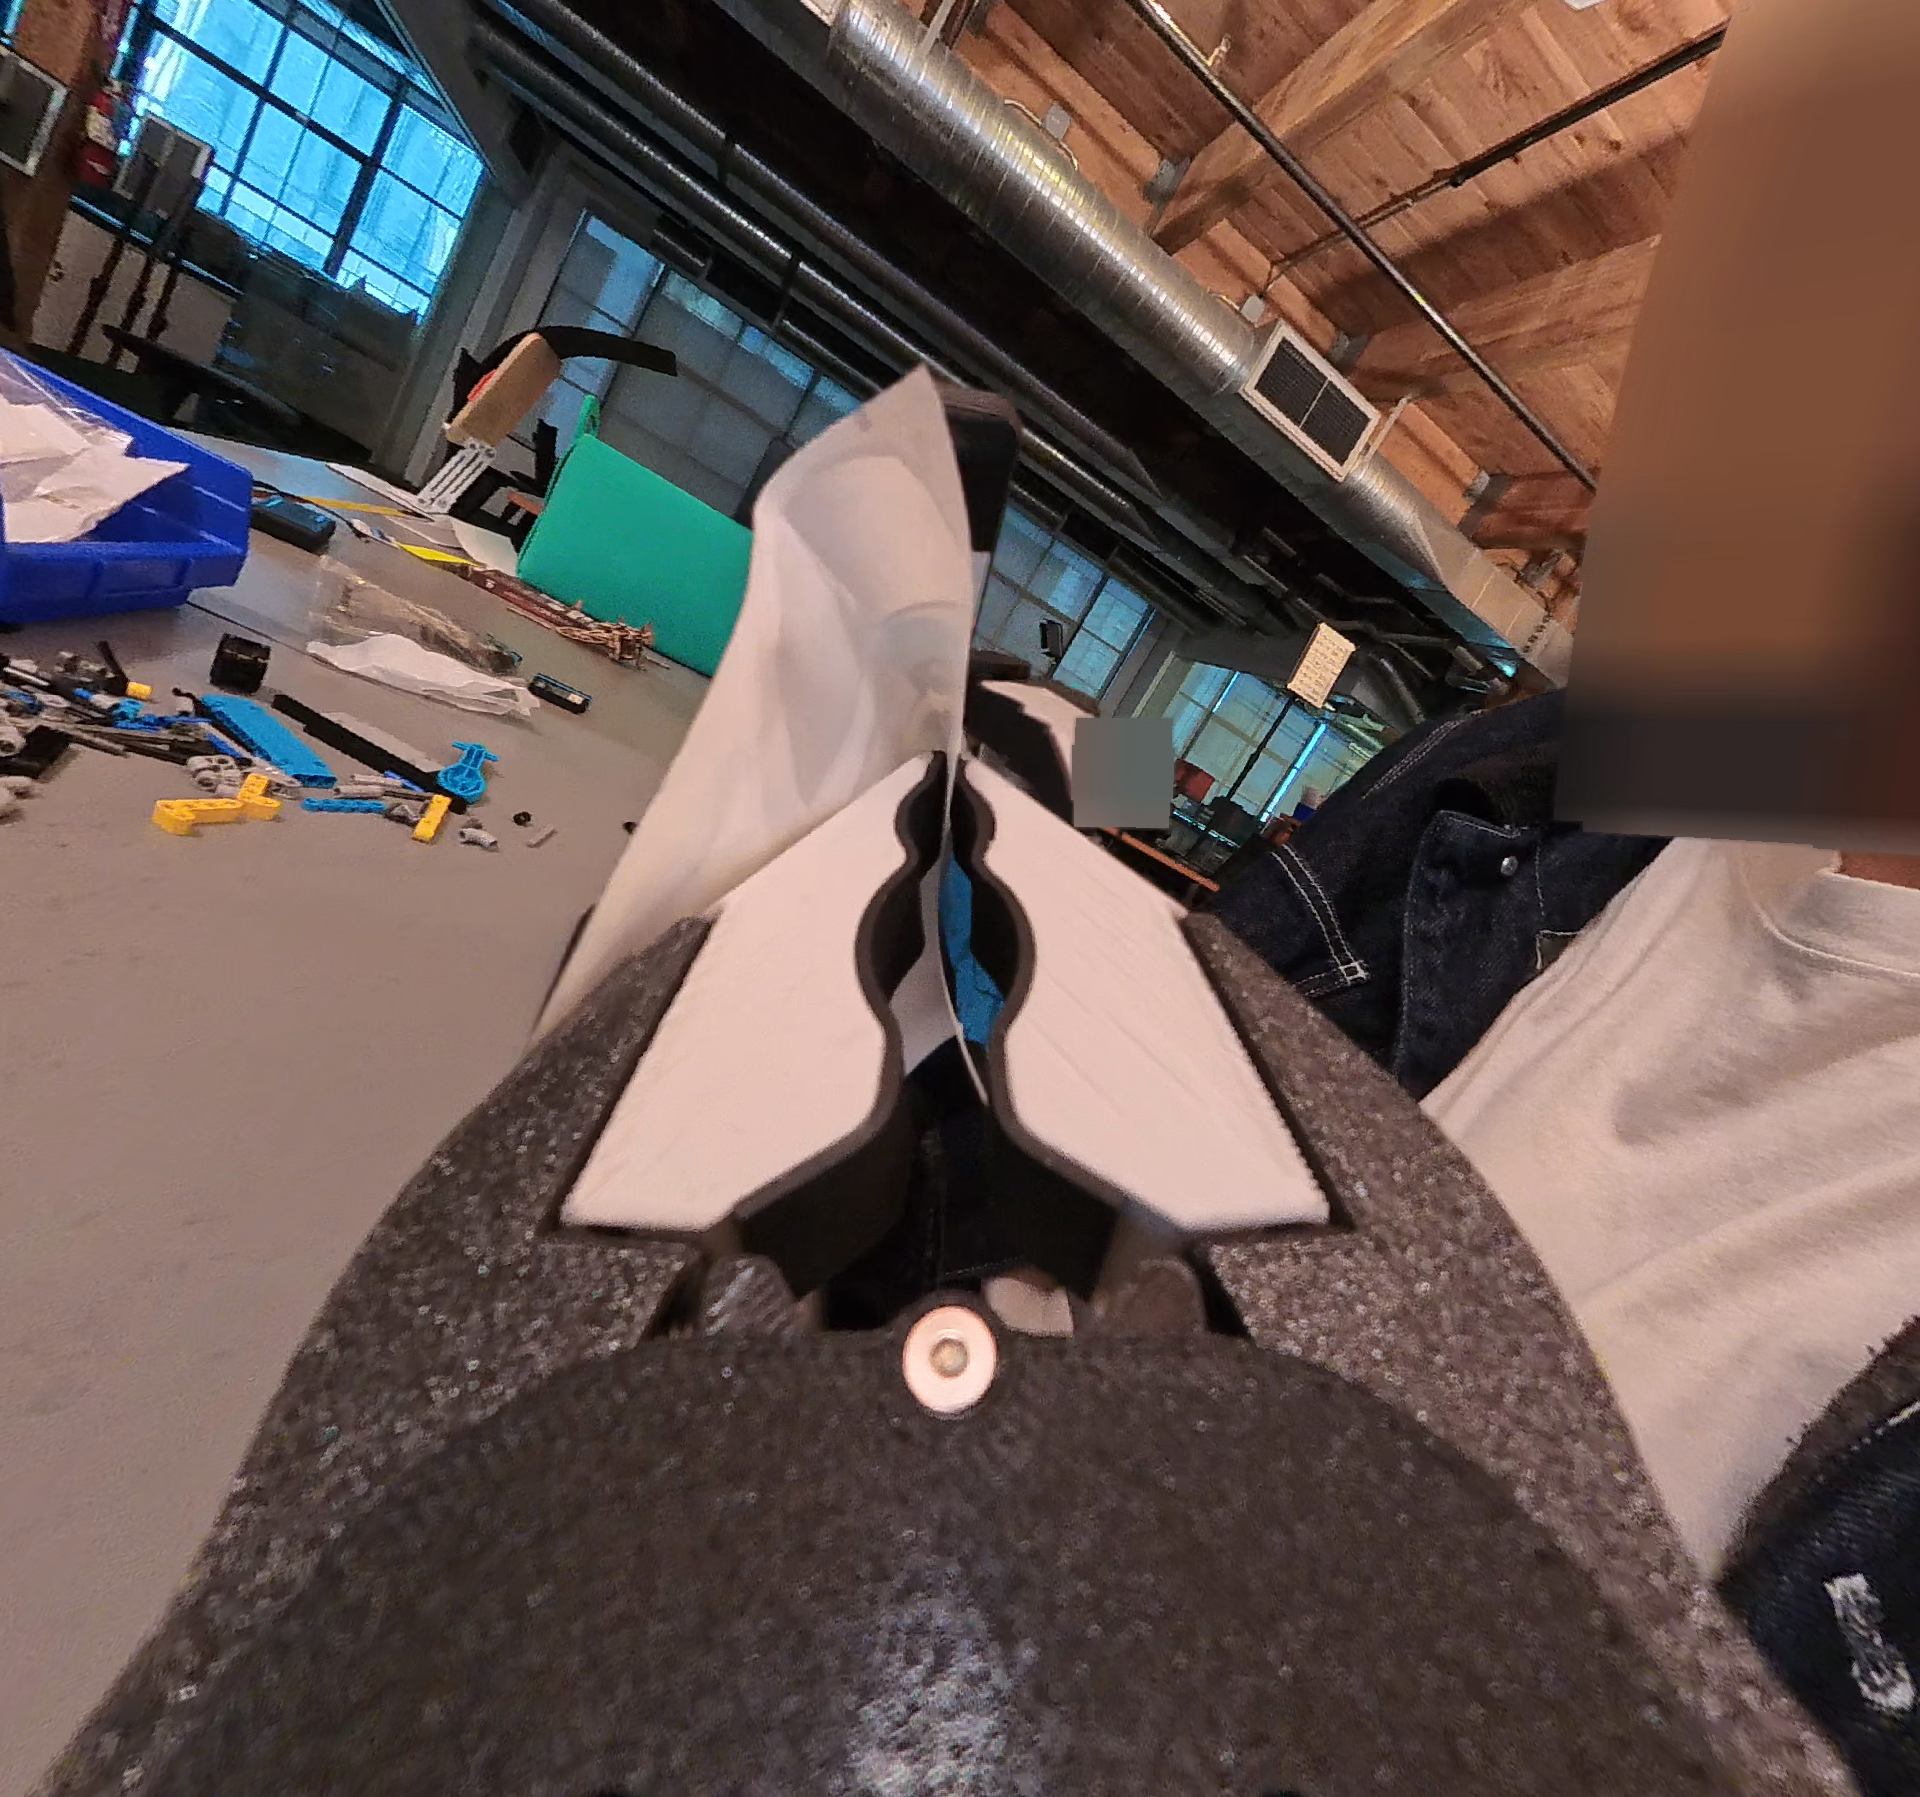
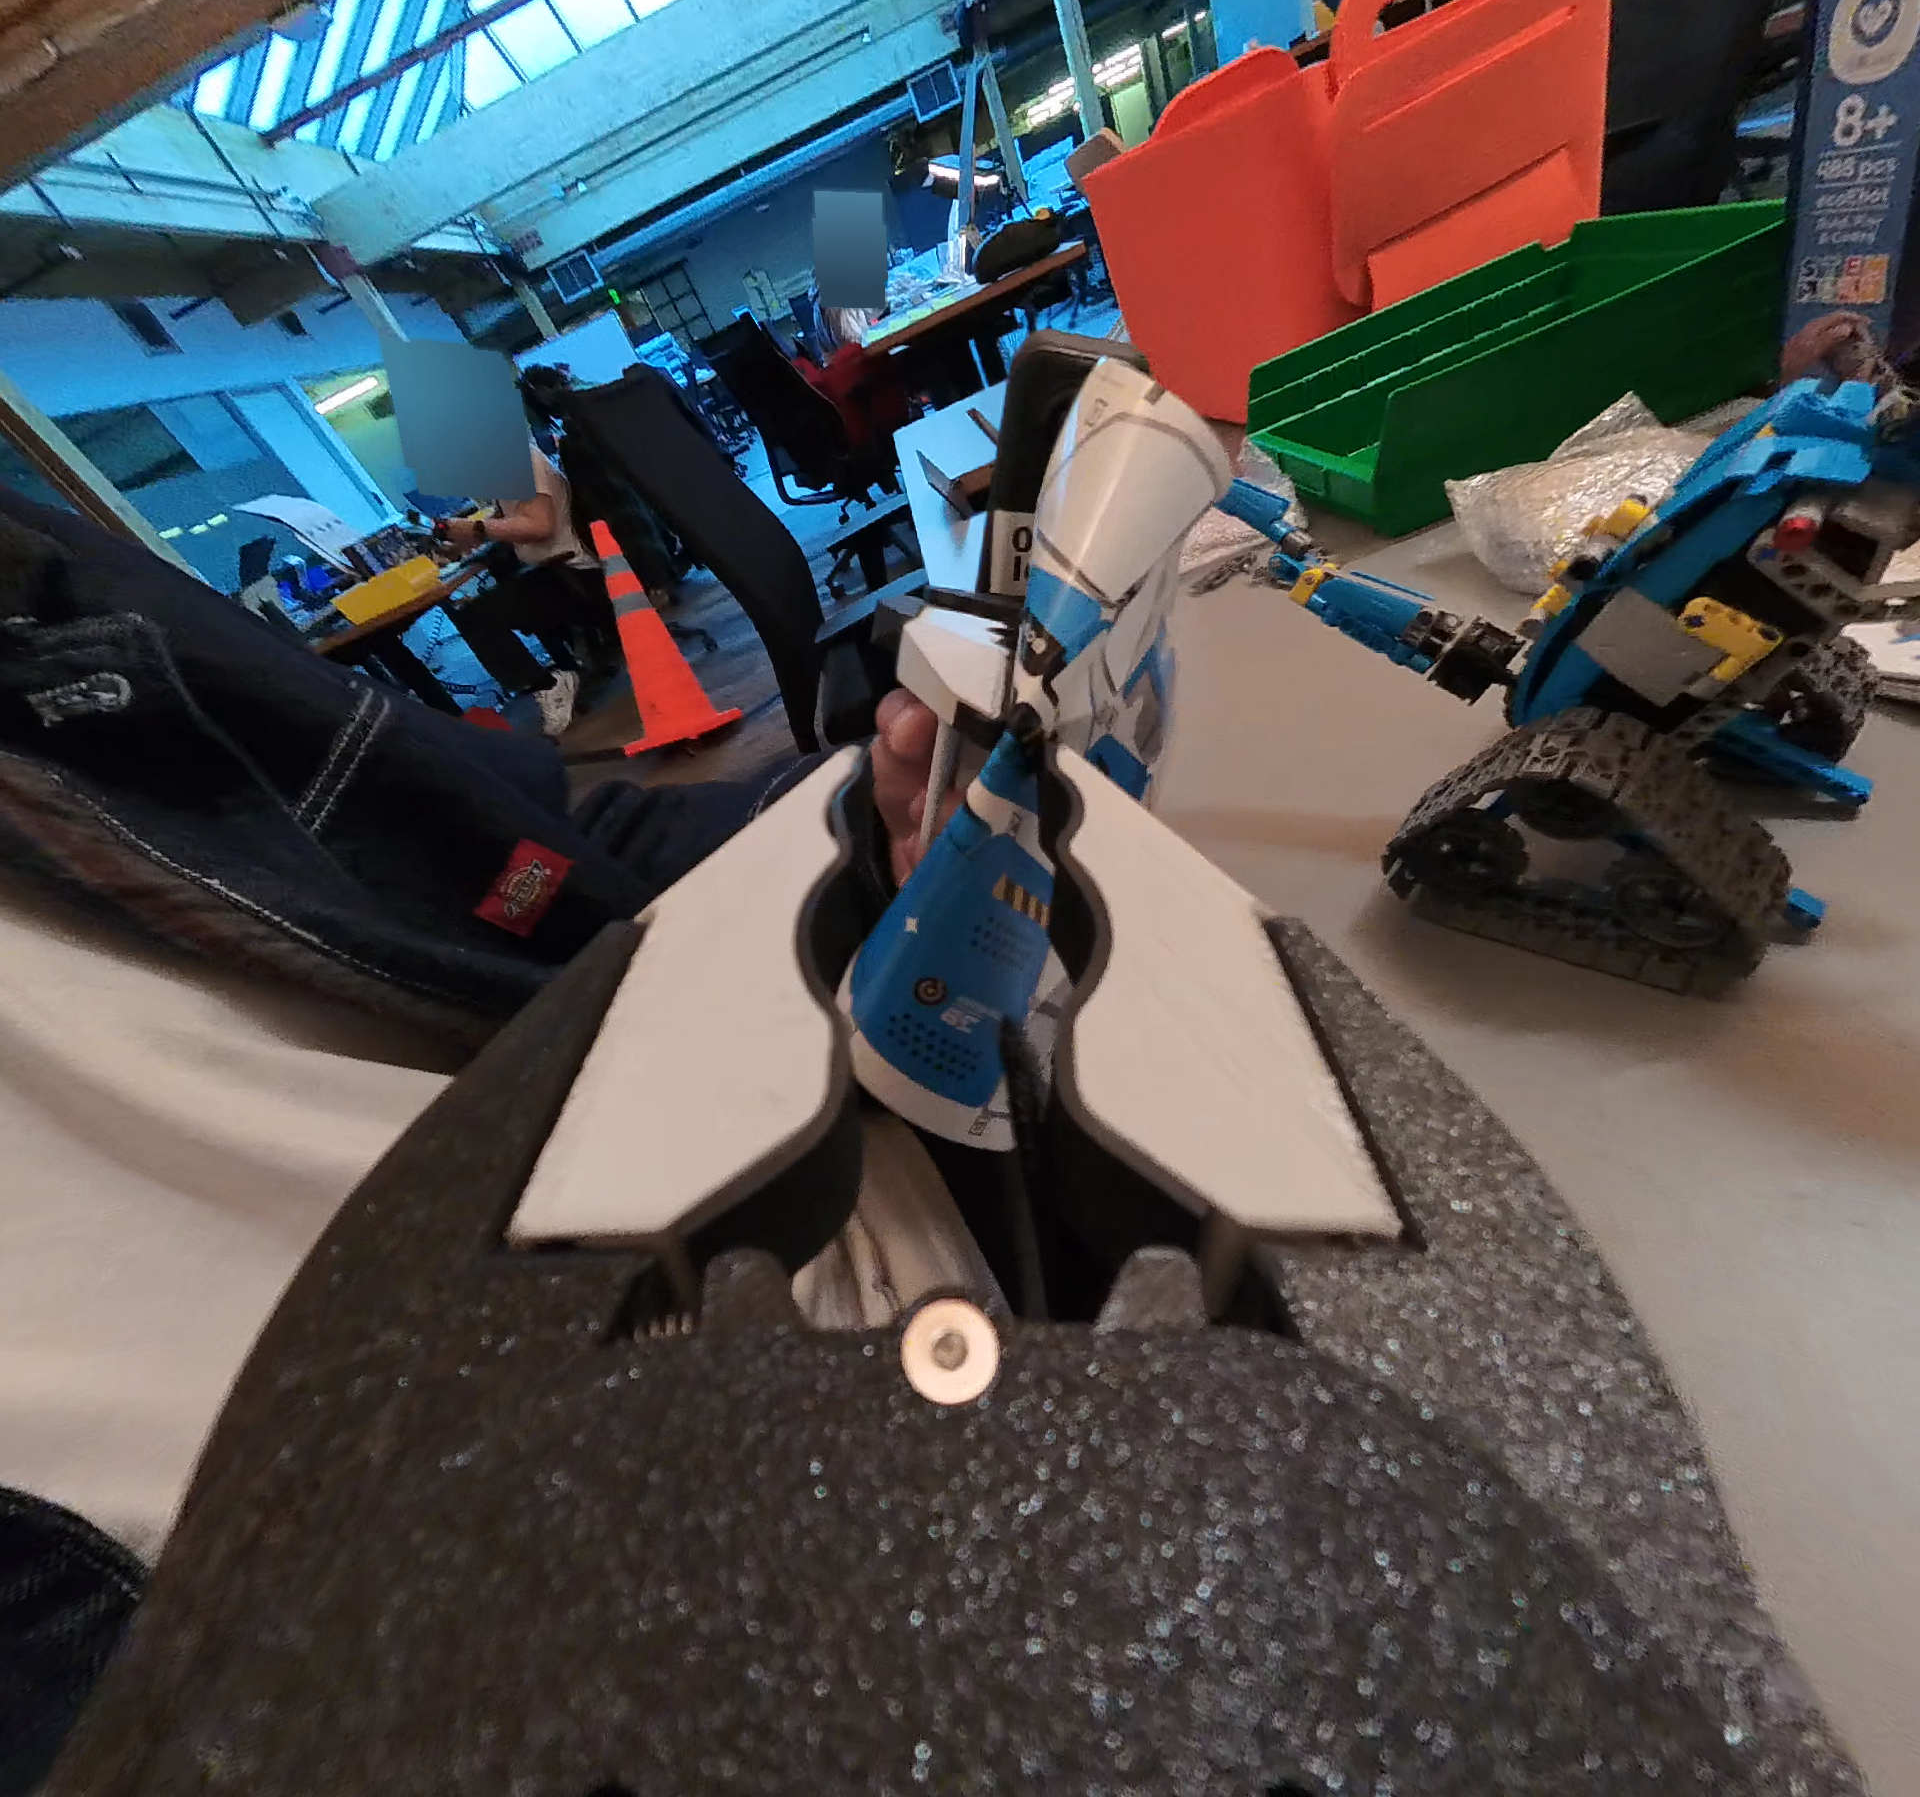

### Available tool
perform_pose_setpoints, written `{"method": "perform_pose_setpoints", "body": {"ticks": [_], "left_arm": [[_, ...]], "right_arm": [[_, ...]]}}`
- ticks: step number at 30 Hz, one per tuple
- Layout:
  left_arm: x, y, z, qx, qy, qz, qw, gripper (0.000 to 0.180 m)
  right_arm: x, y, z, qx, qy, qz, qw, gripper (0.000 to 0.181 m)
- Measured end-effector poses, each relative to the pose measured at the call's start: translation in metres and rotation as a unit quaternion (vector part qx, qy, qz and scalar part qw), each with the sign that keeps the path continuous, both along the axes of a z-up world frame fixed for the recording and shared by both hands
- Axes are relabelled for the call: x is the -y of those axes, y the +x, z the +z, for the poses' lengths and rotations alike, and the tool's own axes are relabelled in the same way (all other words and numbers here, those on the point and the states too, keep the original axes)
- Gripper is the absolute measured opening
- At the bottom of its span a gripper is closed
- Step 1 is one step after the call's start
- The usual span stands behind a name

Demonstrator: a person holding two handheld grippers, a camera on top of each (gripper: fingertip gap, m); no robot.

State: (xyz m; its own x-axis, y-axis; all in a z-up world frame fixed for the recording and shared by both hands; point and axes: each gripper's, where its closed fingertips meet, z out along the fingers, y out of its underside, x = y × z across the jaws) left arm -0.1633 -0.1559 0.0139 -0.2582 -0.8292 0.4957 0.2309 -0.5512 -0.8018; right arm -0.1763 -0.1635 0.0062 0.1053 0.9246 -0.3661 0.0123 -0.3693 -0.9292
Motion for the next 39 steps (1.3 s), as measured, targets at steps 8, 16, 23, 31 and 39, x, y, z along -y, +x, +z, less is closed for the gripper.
{"method": "perform_pose_setpoints", "body": {"ticks": [8,16,23,31,39], "left_arm": [[-0.012,0.005,-0.011,-0.045,0.010,0.053,0.998,0.000],[-0.019,0.006,-0.019,-0.070,0.010,0.073,0.995,0.000],[-0.015,0.010,-0.018,-0.071,0.012,0.071,0.995,0.000],[-0.009,0.011,-0.015,-0.066,0.017,0.060,0.996,0.000],[-0.016,0.010,-0.017,-0.069,0.013,0.080,0.994,0.000]], "right_arm": [[-0.012,0.004,-0.017,0.053,0.026,-0.033,0.998,0.039],[-0.026,0.024,-0.014,0.054,0.027,-0.067,0.996,0.020],[-0.019,0.012,-0.022,0.077,0.036,-0.057,0.995,0.020],[-0.017,0.020,-0.013,0.035,-0.002,-0.029,0.999,0.004],[-0.014,0.013,-0.015,0.023,-0.002,-0.023,0.999,0.018]]}}
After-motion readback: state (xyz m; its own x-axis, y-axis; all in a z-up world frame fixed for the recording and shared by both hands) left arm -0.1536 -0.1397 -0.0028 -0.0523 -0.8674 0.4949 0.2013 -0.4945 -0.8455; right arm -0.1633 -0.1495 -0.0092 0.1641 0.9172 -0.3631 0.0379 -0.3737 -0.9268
